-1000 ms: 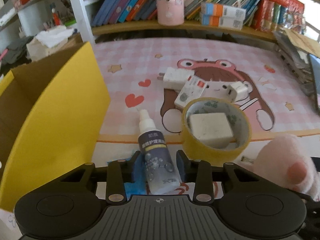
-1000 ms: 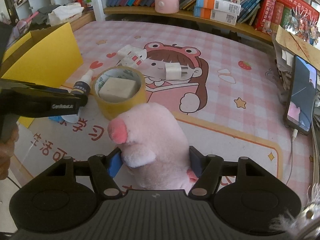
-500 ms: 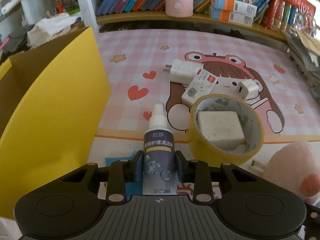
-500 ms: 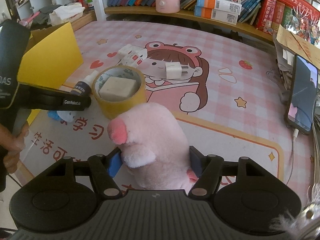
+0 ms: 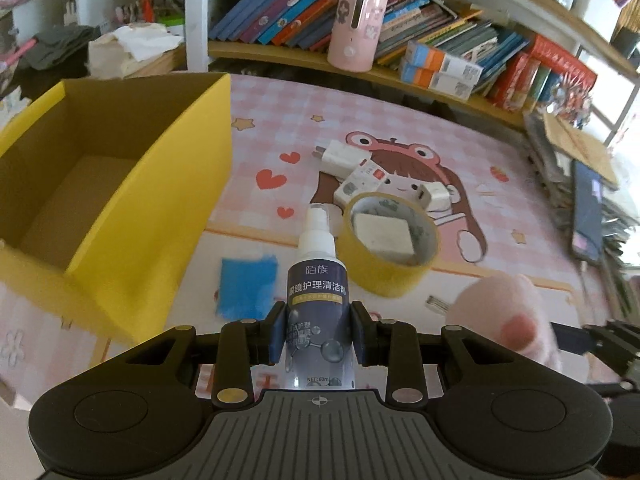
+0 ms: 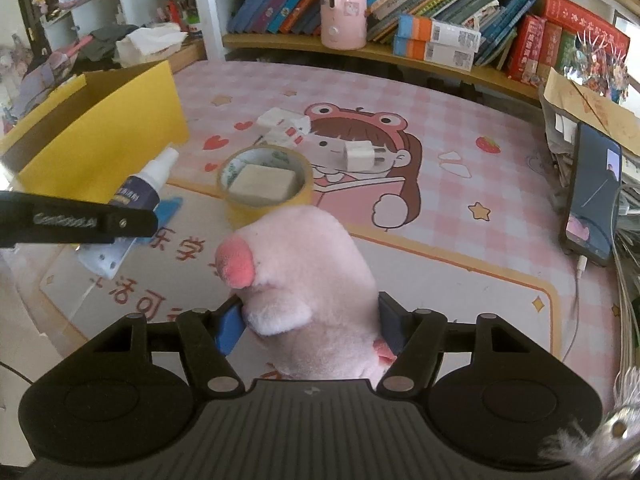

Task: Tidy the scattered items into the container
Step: 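Carry the pig and the bottle over the yellow box with both tools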

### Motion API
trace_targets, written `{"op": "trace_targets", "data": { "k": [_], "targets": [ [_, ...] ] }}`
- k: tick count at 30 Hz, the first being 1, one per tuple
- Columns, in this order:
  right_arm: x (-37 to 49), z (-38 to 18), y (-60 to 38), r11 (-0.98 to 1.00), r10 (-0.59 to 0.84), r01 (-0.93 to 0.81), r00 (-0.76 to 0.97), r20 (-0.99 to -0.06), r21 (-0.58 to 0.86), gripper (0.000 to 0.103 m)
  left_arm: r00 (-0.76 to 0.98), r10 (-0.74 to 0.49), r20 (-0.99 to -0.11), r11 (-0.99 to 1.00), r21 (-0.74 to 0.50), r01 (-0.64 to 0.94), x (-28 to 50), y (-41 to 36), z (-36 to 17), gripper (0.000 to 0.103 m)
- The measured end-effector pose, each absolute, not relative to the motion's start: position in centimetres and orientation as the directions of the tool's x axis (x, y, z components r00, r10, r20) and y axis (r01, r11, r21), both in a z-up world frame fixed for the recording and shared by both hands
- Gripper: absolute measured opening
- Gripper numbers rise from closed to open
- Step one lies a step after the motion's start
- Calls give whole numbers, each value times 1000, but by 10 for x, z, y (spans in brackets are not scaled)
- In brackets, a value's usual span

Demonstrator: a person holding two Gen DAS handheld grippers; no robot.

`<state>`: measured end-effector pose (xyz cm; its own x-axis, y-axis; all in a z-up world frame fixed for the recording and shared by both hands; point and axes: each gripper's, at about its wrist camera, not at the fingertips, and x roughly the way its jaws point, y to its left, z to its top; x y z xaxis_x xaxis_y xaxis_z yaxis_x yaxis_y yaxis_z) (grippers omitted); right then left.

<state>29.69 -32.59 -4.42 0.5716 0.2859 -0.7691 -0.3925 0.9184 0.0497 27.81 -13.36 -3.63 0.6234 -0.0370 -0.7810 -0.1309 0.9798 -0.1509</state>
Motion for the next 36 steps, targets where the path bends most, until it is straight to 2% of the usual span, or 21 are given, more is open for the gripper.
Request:
{"op": "trace_targets", "data": {
  "k": [8, 16, 26, 36],
  "targets": [
    [263, -36, -309, 915, 278, -403, 594, -755, 19, 66, 654, -79, -752, 976, -191, -101, 233, -124, -25, 31],
    [222, -27, -279, 943, 204, -332, 640, -741, -27, 66, 678, -160, -717, 971, -238, -22, 196, -94, -23, 31],
    [148, -22, -215, 974, 121, -225, 659, -742, -41, 66, 652, -265, -711, 956, -280, 83, 143, -29, -23, 31],
    [94, -23, -152, 981, 117, -194, 651, -750, -14, 66, 639, -287, -714, 954, -277, 119, 95, 30, -21, 31]
  ]
}}
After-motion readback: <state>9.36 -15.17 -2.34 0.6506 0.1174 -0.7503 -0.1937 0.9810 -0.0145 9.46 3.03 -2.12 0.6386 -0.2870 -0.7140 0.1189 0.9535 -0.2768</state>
